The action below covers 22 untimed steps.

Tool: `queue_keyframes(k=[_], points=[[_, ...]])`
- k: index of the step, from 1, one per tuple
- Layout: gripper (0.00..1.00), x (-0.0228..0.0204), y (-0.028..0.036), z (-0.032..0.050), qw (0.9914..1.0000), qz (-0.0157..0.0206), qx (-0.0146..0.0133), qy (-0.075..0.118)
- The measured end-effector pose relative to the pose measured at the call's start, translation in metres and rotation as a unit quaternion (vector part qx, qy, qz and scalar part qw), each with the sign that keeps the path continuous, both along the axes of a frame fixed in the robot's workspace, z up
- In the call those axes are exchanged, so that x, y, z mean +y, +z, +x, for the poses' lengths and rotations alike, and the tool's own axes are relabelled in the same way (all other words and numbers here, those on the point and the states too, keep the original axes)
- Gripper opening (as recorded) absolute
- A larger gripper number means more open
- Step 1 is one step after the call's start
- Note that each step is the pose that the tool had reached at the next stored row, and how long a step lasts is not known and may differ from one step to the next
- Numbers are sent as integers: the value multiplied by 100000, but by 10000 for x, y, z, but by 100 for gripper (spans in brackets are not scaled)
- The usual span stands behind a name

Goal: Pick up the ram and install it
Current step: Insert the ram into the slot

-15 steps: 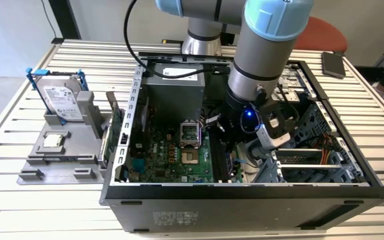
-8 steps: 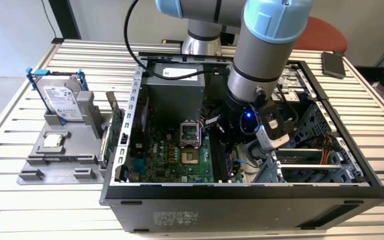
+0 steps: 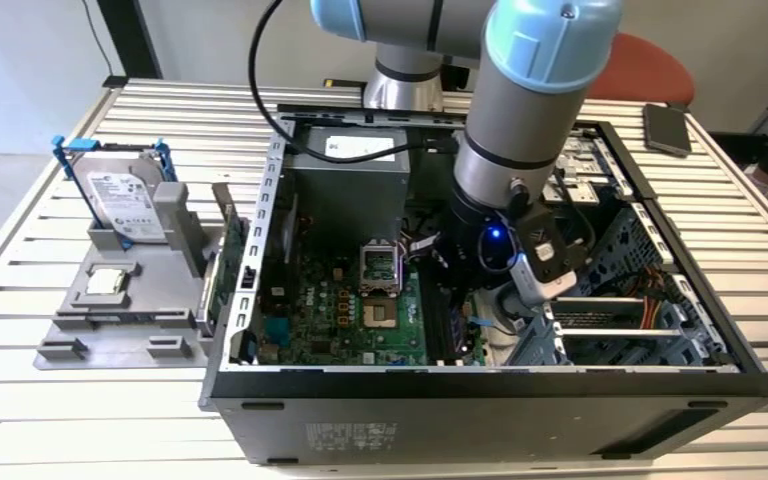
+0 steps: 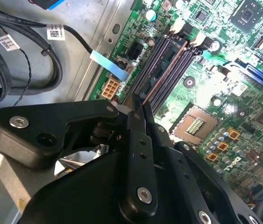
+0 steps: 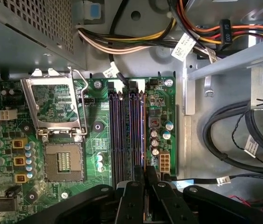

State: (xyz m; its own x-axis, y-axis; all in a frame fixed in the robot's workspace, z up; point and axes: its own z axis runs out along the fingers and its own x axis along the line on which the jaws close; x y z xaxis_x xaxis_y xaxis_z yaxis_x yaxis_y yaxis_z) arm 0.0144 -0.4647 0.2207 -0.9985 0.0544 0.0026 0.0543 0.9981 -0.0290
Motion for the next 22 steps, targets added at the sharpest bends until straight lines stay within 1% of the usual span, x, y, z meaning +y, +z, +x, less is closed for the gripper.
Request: queue_keyframes(k=[1,16,22], points=[[0,1,-8,0,100000,0,1,-1],[0,1,-8,-1,100000,-7,-9,34],[0,1,-6,0,99995,-2,-17,985]])
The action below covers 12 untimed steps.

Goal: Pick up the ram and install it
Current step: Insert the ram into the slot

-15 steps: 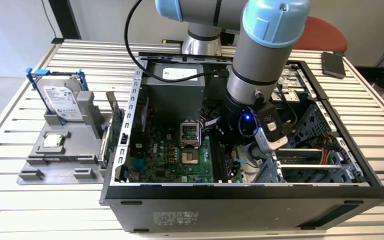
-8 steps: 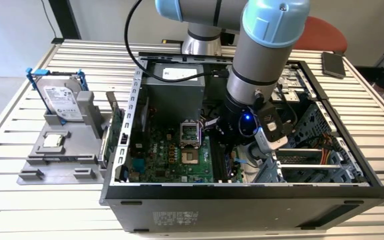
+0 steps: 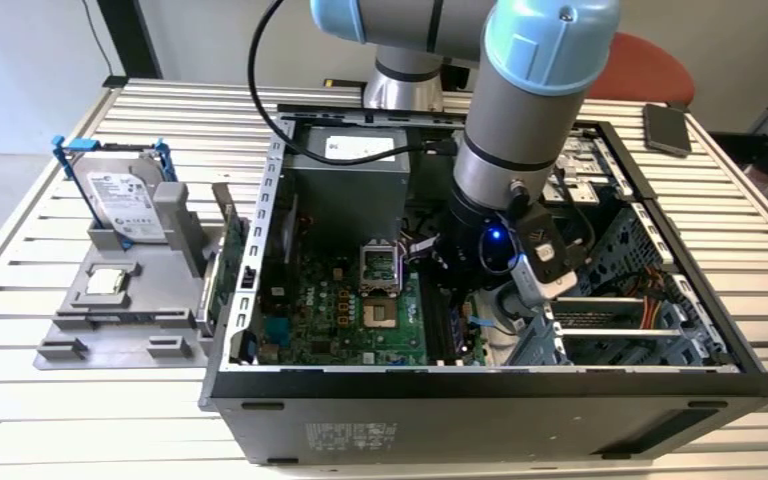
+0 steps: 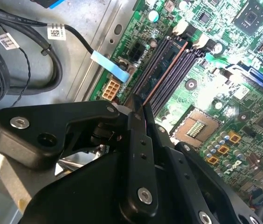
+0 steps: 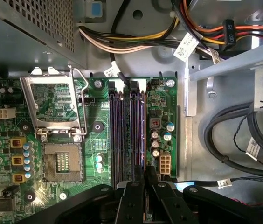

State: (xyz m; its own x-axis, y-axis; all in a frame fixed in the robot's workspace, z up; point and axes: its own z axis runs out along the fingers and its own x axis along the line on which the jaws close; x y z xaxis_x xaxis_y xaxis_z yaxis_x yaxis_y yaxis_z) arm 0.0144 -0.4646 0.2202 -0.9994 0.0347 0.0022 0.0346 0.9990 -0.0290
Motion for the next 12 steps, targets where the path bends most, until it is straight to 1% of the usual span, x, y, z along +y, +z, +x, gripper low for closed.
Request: queue_keyframes(k=[3,6,9,12], points=[[0,0,-9,0,100000,-9,-2,18],[0,-1,-55,0,100000,-31,4,17],[0,-2,-82,0,100000,-55,12,17],[0,-1,-87,0,100000,-22,18,16]])
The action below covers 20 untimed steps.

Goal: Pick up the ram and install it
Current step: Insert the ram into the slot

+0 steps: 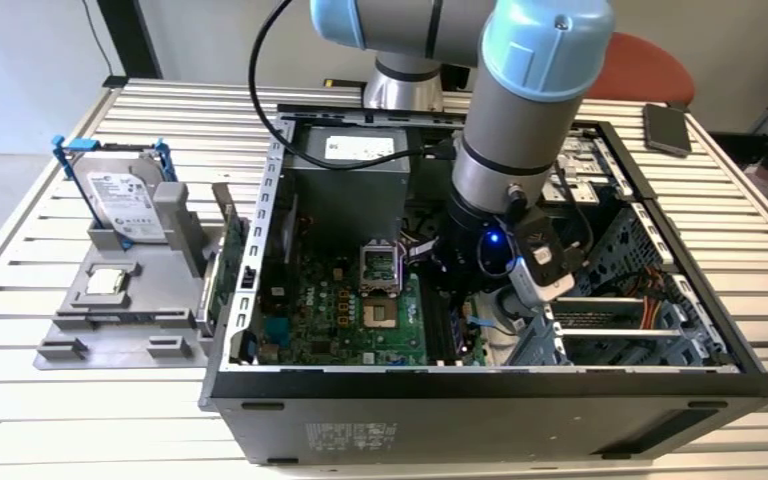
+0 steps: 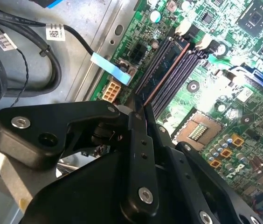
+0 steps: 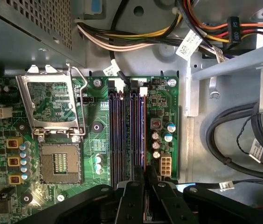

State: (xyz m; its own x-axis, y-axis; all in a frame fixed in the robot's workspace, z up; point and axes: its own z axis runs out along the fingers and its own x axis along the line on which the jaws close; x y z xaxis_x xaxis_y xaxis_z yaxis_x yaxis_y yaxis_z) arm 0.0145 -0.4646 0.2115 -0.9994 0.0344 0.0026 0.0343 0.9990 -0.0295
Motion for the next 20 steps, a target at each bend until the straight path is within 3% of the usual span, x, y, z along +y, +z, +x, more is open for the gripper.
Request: queue_keyframes(k=[2,4,8,13,20], points=[[0,2,17,0,100000,38,2,1],[0,4,47,1,100000,312,-20,0],[0,-1,39,0,100000,294,7,3],[0,1,35,0,99999,522,-6,1],[0,0,36,0,99999,479,-7,36]])
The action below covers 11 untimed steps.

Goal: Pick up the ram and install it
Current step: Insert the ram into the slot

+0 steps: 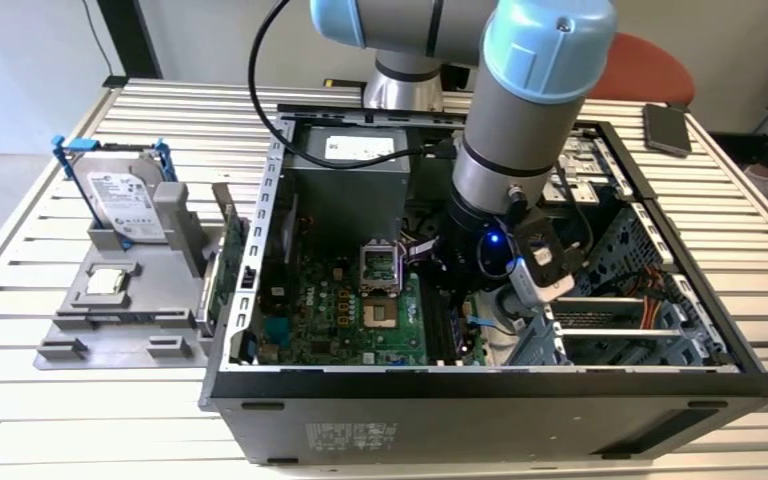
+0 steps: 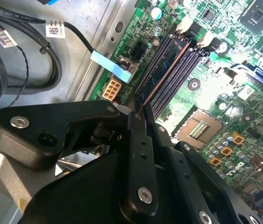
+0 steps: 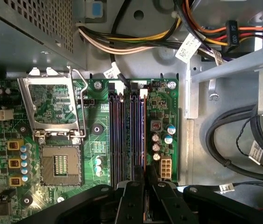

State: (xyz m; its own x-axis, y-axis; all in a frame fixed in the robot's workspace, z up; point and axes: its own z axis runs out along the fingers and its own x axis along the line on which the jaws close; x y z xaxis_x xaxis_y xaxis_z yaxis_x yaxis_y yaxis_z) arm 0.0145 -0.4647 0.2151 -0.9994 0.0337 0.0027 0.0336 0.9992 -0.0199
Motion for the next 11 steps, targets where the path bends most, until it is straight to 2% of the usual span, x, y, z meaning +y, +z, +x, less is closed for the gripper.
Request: queue_keyframes(k=[5,9,11], points=[[0,-1,0,0,100000,43,-69,76],[0,-21,-16,0,99998,614,-134,78],[0,-30,-29,-1,99997,770,-138,75]])
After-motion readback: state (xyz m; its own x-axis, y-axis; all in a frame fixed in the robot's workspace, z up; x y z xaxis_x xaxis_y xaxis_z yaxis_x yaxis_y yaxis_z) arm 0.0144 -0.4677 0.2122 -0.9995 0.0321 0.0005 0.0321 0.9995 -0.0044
